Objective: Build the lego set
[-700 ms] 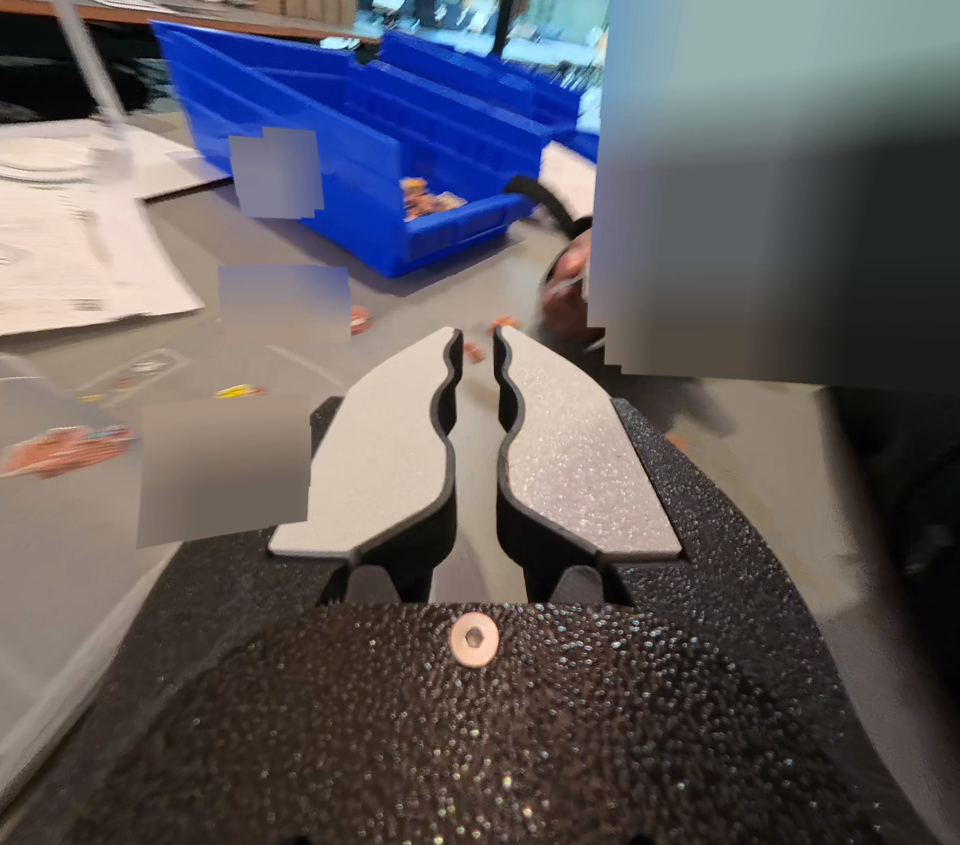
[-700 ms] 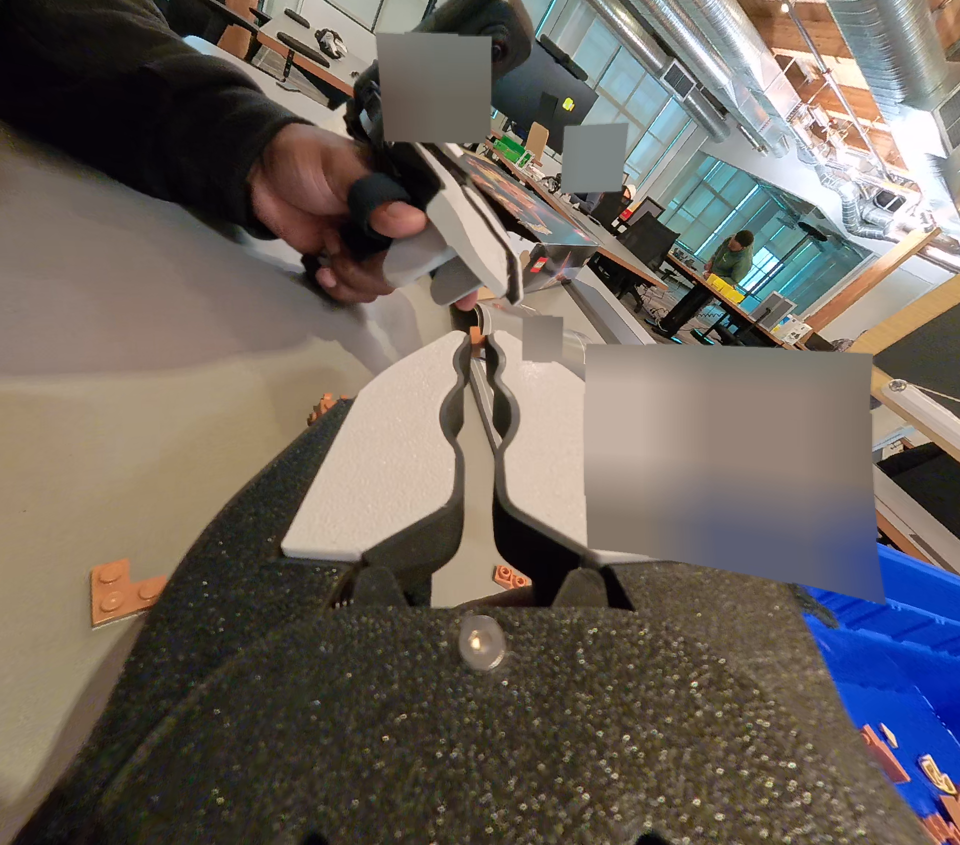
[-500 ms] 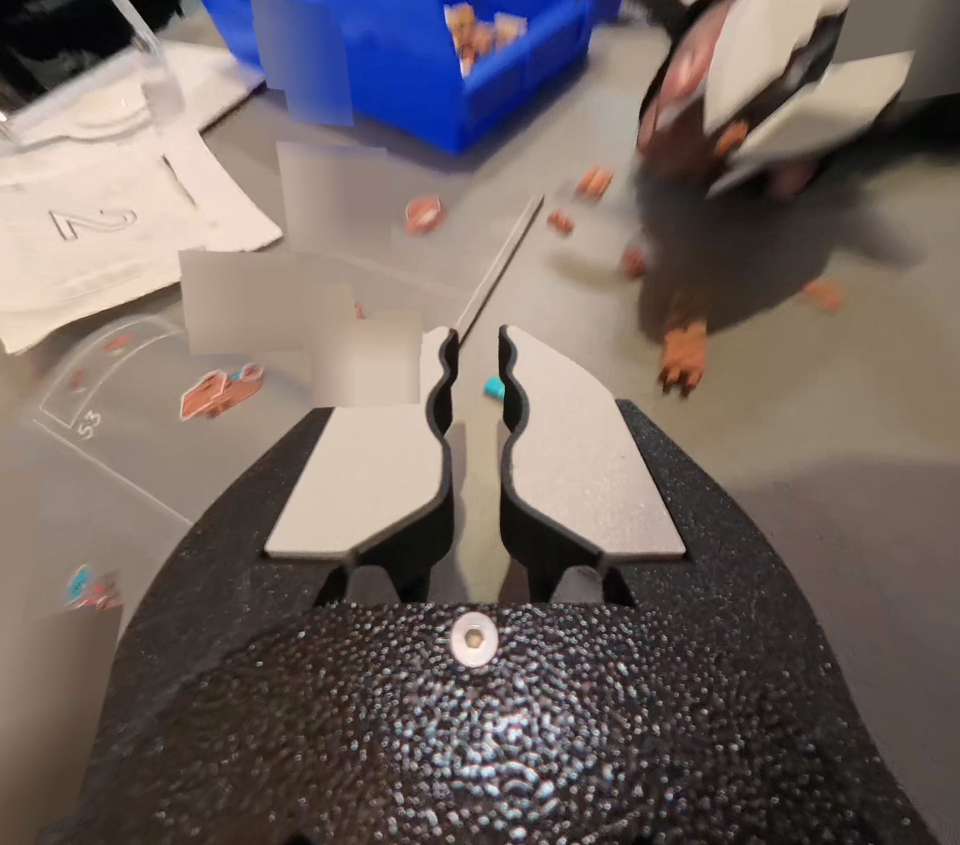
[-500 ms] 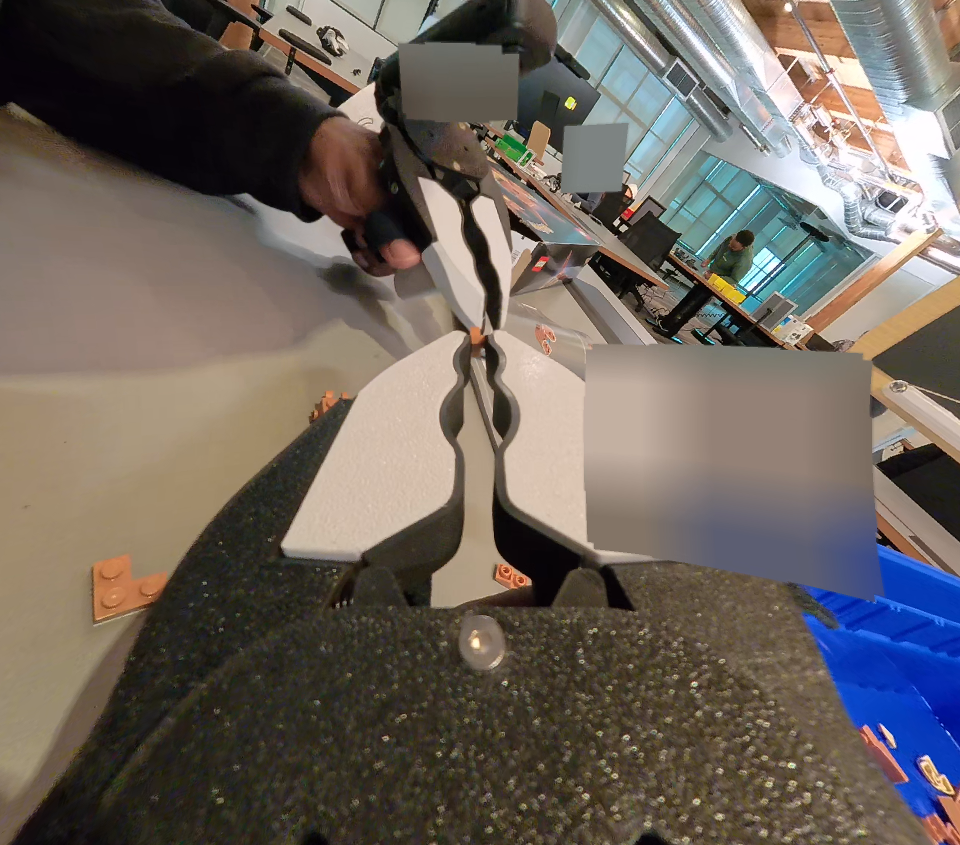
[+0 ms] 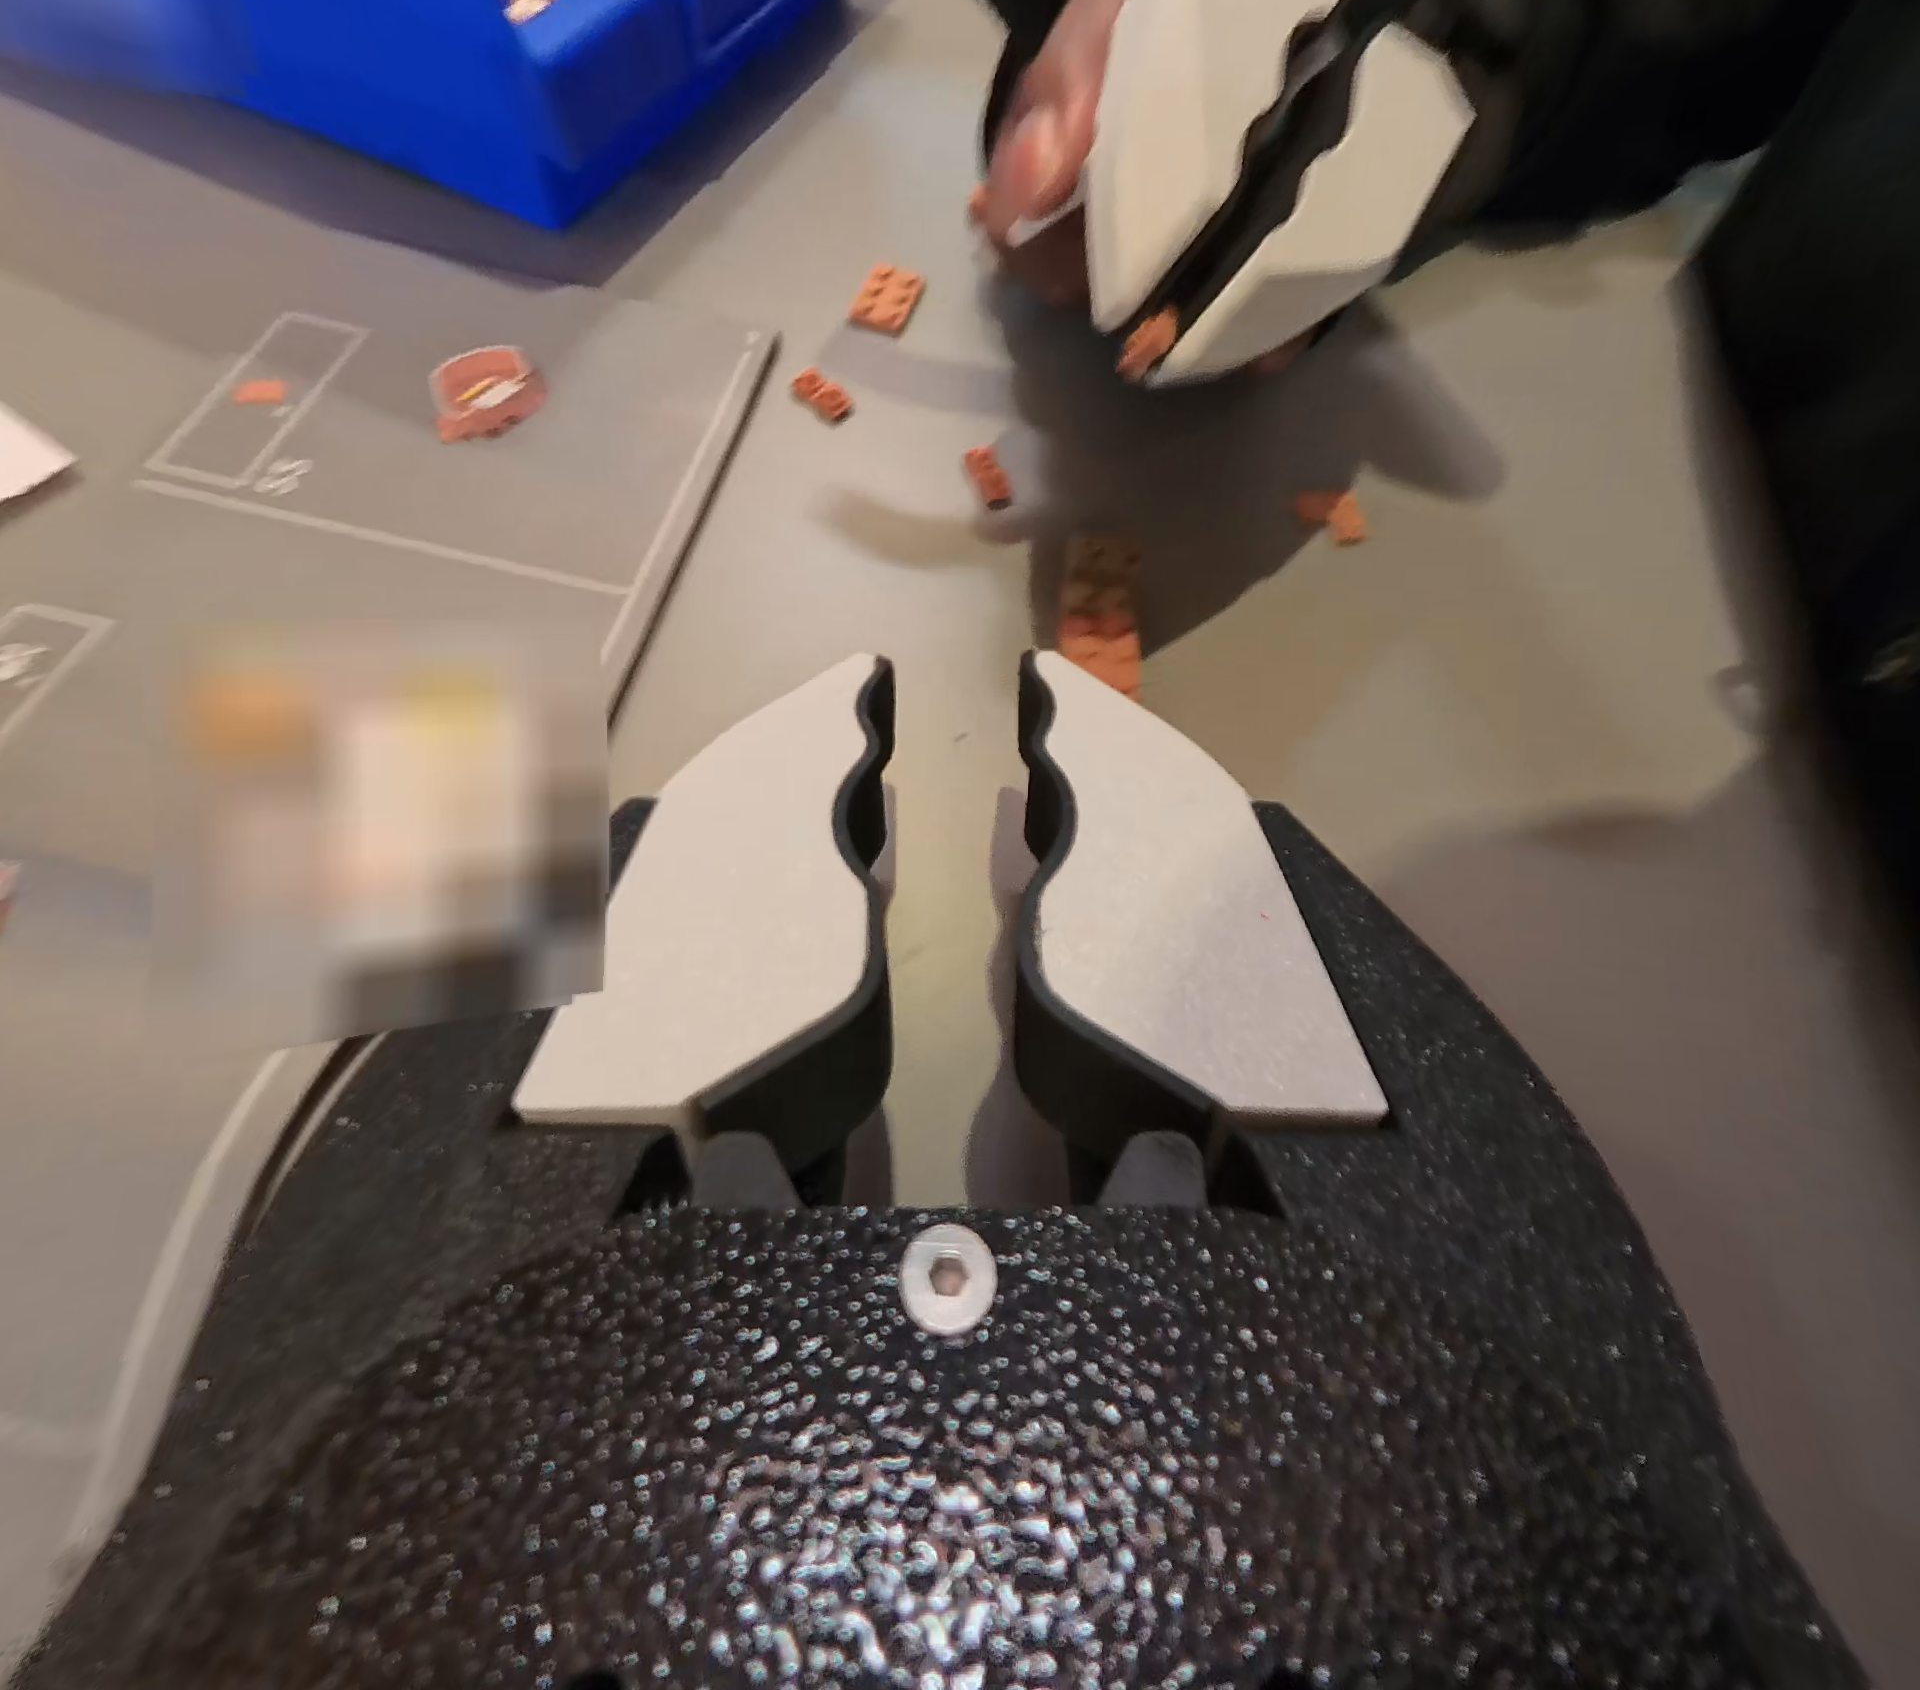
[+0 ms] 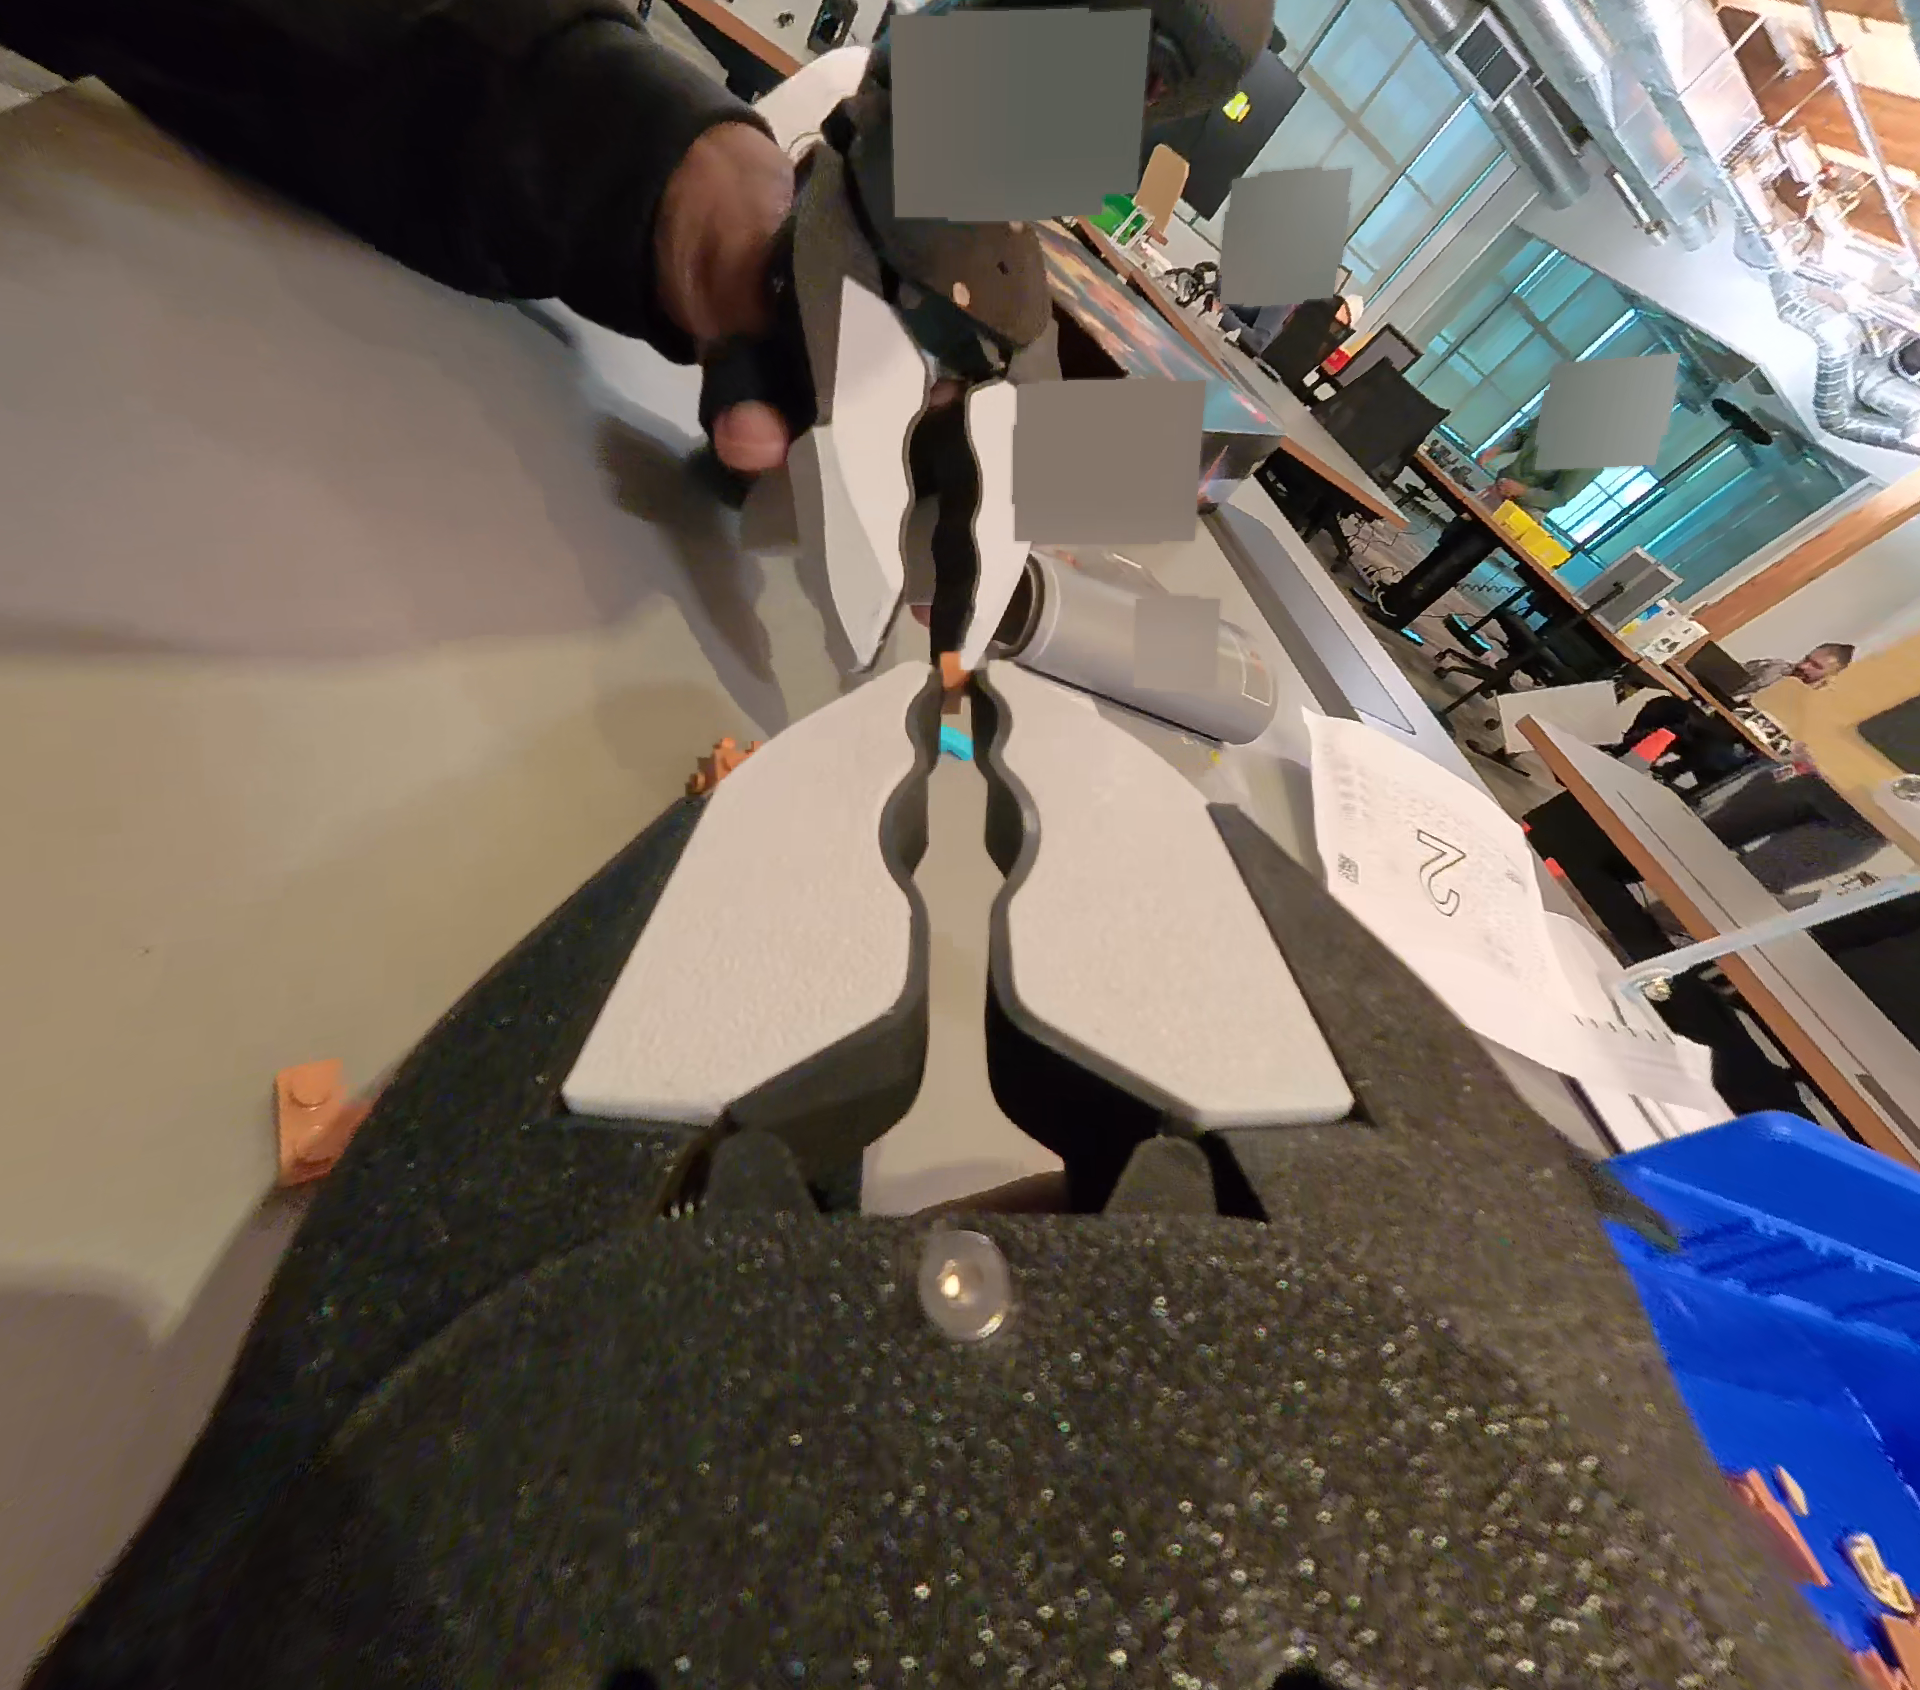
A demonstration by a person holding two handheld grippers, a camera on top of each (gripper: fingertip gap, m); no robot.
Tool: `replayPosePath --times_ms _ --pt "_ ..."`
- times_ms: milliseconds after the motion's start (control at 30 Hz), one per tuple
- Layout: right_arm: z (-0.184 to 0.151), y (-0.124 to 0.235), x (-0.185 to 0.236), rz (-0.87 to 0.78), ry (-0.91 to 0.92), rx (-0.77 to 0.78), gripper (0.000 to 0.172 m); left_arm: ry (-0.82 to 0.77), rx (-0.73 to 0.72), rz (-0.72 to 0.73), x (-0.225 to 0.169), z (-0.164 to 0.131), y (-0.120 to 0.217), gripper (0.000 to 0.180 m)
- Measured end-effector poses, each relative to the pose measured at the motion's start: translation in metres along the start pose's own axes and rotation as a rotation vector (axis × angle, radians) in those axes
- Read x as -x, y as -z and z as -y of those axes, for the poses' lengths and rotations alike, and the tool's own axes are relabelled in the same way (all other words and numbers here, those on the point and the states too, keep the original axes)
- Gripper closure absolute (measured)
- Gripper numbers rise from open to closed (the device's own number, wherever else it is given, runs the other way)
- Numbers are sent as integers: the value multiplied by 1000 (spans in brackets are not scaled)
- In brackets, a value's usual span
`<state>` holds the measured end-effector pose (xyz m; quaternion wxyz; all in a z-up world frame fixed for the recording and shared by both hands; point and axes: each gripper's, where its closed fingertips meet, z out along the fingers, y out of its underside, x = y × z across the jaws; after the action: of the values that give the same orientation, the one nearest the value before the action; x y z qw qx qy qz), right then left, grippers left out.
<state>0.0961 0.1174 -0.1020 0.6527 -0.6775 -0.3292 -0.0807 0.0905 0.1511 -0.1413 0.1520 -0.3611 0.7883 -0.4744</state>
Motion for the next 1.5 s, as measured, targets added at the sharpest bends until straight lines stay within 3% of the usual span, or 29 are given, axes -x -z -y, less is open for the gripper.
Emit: replayPosePath --times_ms 400,1500 --pt "2 -4 10 15 81 6 167 201 -179 -220 -38 31 -8 160" --pt "3 -4 15 12 149 -5 167 284 -215 -246 -39 35 -10 165"
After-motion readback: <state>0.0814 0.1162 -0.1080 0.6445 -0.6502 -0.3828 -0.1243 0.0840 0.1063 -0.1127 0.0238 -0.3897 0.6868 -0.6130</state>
